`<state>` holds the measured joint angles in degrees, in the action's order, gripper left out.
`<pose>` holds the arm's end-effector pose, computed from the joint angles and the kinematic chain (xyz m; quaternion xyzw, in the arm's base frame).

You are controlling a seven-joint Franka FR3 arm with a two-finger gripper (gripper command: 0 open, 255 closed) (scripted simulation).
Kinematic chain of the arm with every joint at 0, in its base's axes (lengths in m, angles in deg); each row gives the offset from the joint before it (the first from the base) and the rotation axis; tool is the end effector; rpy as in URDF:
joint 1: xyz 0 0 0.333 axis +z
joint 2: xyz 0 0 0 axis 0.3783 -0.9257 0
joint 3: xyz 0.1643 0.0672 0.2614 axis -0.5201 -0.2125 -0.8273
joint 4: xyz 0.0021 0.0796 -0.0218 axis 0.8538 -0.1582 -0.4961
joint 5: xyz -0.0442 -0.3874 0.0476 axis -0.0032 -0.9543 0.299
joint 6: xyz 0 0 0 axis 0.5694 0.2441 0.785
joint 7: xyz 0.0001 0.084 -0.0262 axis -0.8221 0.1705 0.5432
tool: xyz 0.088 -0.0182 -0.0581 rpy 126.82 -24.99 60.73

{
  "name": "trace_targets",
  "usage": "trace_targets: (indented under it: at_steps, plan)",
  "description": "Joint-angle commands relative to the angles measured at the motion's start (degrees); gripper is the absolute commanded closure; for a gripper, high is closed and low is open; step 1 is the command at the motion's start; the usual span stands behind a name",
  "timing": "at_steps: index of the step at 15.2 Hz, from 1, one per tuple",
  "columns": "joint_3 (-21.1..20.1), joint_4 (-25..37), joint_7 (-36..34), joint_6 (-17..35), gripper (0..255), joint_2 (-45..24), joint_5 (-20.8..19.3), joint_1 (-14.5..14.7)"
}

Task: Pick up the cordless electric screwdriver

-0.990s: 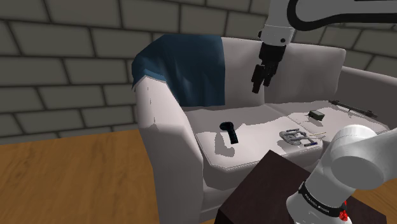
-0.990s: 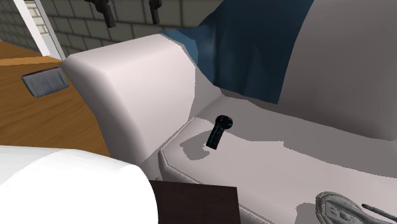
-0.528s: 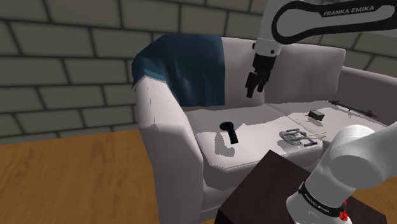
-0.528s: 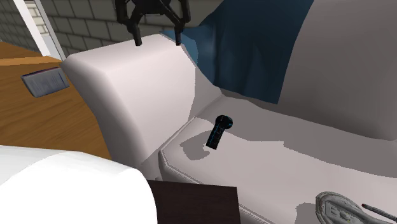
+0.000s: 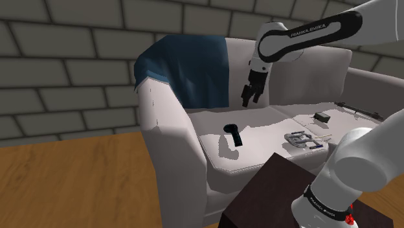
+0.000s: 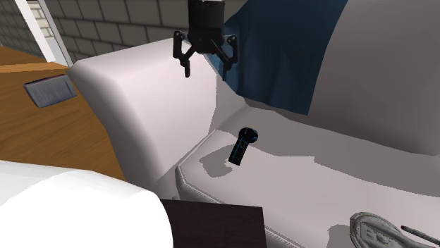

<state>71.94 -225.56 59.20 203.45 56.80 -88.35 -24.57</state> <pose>0.4118 -0.0939 0.4538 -0.9994 0.0221 0.0146 0.0227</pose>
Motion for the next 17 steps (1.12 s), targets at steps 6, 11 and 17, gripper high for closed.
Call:
trace_targets:
  at_steps: [6,11,17]
  plan:
    - [5.48,3.66,7.59,8.67,0,-14.63,5.38,-0.74]
    - [7.67,8.7,14.27,12.53,0,-26.27,12.02,-1.92]
    - [7.37,17.18,21.81,14.31,0,-40.62,20.67,-5.46]
